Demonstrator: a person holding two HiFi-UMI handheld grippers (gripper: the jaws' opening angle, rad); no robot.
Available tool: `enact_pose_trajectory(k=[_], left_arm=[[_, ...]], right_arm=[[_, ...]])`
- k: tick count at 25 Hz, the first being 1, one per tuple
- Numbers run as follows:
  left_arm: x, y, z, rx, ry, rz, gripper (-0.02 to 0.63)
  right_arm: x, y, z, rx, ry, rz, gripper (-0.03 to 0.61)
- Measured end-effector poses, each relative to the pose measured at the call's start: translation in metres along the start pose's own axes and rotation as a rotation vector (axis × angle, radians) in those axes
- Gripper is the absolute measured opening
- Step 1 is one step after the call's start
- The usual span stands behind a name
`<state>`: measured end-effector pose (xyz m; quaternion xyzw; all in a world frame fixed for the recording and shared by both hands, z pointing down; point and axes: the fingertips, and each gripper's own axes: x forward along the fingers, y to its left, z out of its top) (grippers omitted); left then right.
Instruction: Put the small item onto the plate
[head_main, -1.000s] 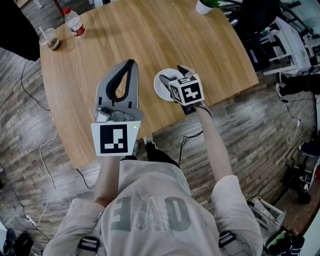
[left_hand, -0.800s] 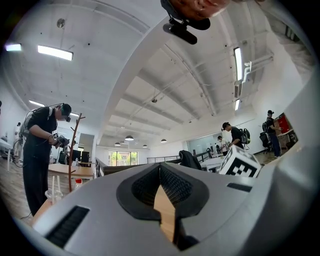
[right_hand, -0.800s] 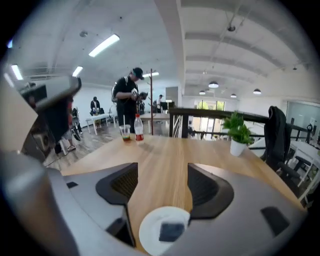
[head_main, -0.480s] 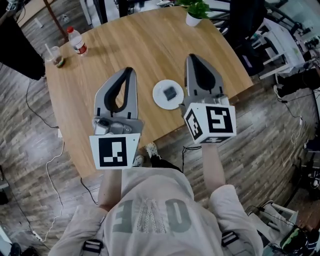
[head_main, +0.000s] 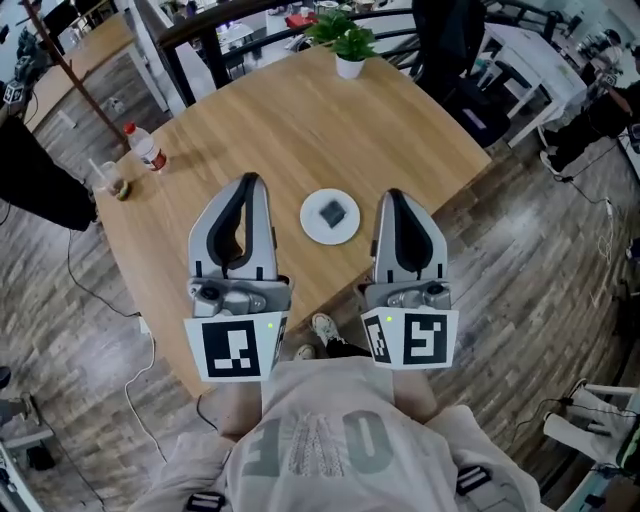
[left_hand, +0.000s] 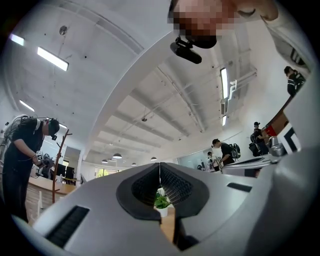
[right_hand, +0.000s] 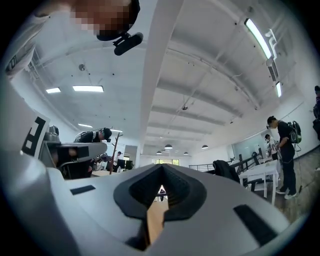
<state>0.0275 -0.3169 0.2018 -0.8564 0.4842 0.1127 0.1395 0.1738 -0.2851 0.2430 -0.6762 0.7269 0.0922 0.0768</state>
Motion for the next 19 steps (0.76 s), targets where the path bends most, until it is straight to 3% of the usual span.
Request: enact_pose_trajectory(k=[19], left_arm=[[0.007, -0.021, 0.009, 0.018, -0.026, -0.042, 0.009]], right_arm=[[-0.011, -0.019, 0.012, -0.008, -0.015, -0.026, 0.017]])
